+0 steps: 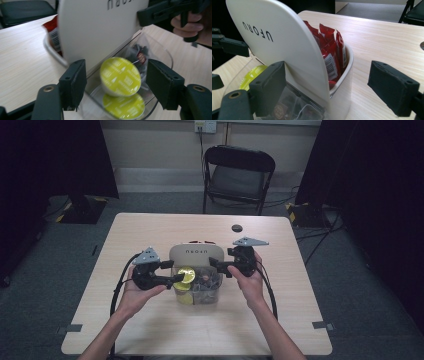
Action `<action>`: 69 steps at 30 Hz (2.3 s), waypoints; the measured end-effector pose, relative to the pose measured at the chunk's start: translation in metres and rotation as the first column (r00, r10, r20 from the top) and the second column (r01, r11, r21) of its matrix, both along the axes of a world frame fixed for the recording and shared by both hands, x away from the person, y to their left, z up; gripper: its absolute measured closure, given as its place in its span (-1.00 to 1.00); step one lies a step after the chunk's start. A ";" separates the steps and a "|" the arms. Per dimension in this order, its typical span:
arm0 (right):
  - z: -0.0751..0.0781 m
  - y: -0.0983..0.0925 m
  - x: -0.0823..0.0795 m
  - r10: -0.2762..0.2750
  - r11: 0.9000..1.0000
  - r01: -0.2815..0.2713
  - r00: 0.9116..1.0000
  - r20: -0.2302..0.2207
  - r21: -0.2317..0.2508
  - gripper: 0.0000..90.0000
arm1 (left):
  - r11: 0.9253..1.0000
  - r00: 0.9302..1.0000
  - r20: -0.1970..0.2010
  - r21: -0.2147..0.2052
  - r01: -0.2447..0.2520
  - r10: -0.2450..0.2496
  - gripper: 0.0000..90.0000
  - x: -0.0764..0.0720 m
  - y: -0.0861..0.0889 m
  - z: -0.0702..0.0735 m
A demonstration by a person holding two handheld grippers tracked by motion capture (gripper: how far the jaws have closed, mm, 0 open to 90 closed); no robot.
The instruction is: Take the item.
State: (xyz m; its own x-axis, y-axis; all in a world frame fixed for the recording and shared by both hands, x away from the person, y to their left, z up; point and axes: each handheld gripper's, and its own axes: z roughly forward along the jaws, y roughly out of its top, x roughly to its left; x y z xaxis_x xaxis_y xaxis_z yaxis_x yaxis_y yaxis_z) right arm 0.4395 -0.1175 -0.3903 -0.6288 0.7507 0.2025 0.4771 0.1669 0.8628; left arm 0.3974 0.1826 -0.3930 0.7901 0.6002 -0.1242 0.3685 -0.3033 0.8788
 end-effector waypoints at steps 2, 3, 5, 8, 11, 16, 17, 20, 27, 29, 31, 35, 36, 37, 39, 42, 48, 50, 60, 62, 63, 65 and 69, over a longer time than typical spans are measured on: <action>0.000 0.000 0.000 0.001 1.000 -0.001 1.000 -0.001 0.003 -0.69 | 1.000 1.000 -0.007 -0.011 0.006 -0.006 -0.26 0.000 -0.005 -0.001; 0.000 0.000 0.000 0.001 1.000 -0.001 1.000 -0.003 0.004 -0.69 | 1.000 1.000 -0.008 -0.001 0.010 -0.010 -0.26 0.001 -0.008 -0.002; -0.001 0.000 0.000 0.001 1.000 -0.001 1.000 -0.004 0.004 -0.69 | 1.000 1.000 -0.013 -0.006 0.019 -0.019 -0.25 0.001 -0.010 -0.004; -0.001 -0.001 0.000 0.000 1.000 0.000 1.000 -0.003 0.004 -0.68 | 1.000 1.000 -0.019 -0.005 0.021 -0.021 -0.24 0.002 -0.011 -0.005; -0.001 -0.001 0.000 -0.001 1.000 0.001 1.000 -0.005 0.004 -0.69 | 1.000 1.000 -0.019 0.010 0.019 -0.018 -0.23 0.000 -0.010 -0.007; -0.003 -0.001 0.000 0.002 1.000 -0.002 1.000 -0.009 0.002 -0.69 | 0.999 0.999 -0.022 0.041 0.030 -0.029 -0.21 0.001 -0.014 -0.013; -0.003 0.000 0.000 0.003 1.000 -0.003 1.000 -0.008 -0.001 -0.68 | 0.998 0.999 -0.016 0.062 0.033 -0.032 -0.21 0.001 -0.016 -0.013; -0.003 0.000 0.000 0.004 1.000 -0.004 1.000 -0.007 -0.001 -0.68 | 0.998 0.999 -0.019 0.057 0.035 -0.034 -0.21 0.001 -0.016 -0.014; -0.003 0.000 0.000 0.005 1.000 -0.005 1.000 -0.007 0.001 -0.67 | 0.997 0.999 -0.028 0.063 0.048 -0.046 -0.17 0.003 -0.018 -0.019; -0.003 0.000 0.000 0.004 1.000 -0.004 1.000 -0.007 0.003 -0.67 | 0.996 0.999 -0.029 0.082 0.042 -0.039 -0.19 0.002 -0.020 -0.019; -0.003 -0.001 0.000 0.004 1.000 -0.004 1.000 -0.009 0.005 -0.67 | 0.995 0.999 -0.027 0.089 0.046 -0.043 -0.21 0.002 -0.022 -0.020; -0.003 -0.001 0.000 0.007 1.000 -0.007 1.000 -0.007 0.008 -0.68 | 0.996 0.998 -0.032 0.077 0.051 -0.048 -0.21 0.003 -0.023 -0.021; -0.003 -0.001 0.000 0.008 1.000 -0.008 1.000 -0.008 0.009 -0.68 | 0.996 0.998 -0.032 0.078 0.053 -0.050 -0.20 0.003 -0.024 -0.022; -0.003 -0.001 0.000 0.008 1.000 -0.008 1.000 -0.008 0.009 -0.68 | 0.995 0.998 -0.032 0.082 0.060 -0.057 -0.20 0.003 -0.024 -0.022; -0.003 -0.001 0.001 0.008 1.000 -0.008 1.000 -0.009 0.011 -0.68 | 0.994 0.998 -0.037 0.089 0.061 -0.058 -0.20 0.003 -0.027 -0.023; -0.003 -0.001 0.000 0.007 1.000 -0.007 1.000 -0.007 0.009 -0.68 | 0.993 0.998 -0.032 0.102 0.062 -0.059 -0.21 0.003 -0.028 -0.023; -0.004 0.000 0.000 0.007 1.000 -0.007 1.000 -0.009 0.009 -0.69 | 0.993 0.997 -0.025 0.095 0.071 -0.069 -0.17 0.003 -0.031 -0.025; -0.004 0.000 0.000 0.008 1.000 -0.008 1.000 -0.009 0.008 -0.68 | 0.992 0.997 -0.026 0.105 0.072 -0.070 -0.17 0.003 -0.030 -0.025; -0.005 0.000 0.000 0.010 1.000 -0.010 1.000 -0.009 0.009 -0.68 | 0.995 0.996 -0.034 0.062 0.082 -0.080 -0.16 0.003 -0.028 -0.026; -0.005 0.000 0.000 0.010 1.000 -0.010 1.000 -0.009 0.009 -0.68 | 0.995 0.996 -0.038 0.056 0.077 -0.075 -0.16 0.003 -0.029 -0.026; -0.005 0.000 0.000 0.010 1.000 -0.010 1.000 -0.009 0.009 -0.68 | 0.994 0.996 -0.040 0.069 0.081 -0.078 -0.16 0.002 -0.028 -0.025; -0.005 0.000 0.000 0.010 1.000 -0.010 1.000 -0.009 0.009 -0.68 | 0.995 0.995 -0.039 0.050 0.090 -0.088 -0.16 0.002 -0.028 -0.024; -0.005 0.000 0.001 0.010 1.000 -0.010 1.000 -0.009 0.010 -0.68 | 0.995 0.995 -0.035 0.018 0.098 -0.097 -0.16 -0.002 -0.024 -0.018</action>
State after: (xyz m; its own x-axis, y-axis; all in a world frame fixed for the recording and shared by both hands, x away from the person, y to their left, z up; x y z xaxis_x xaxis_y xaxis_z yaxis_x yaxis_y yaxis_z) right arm 0.4401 -0.1174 -0.3954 -0.6346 0.7421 0.2156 0.4832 0.1633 0.8602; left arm 0.3959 0.1581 -0.4110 0.8405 0.5231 -0.1412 0.3660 -0.3560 0.8598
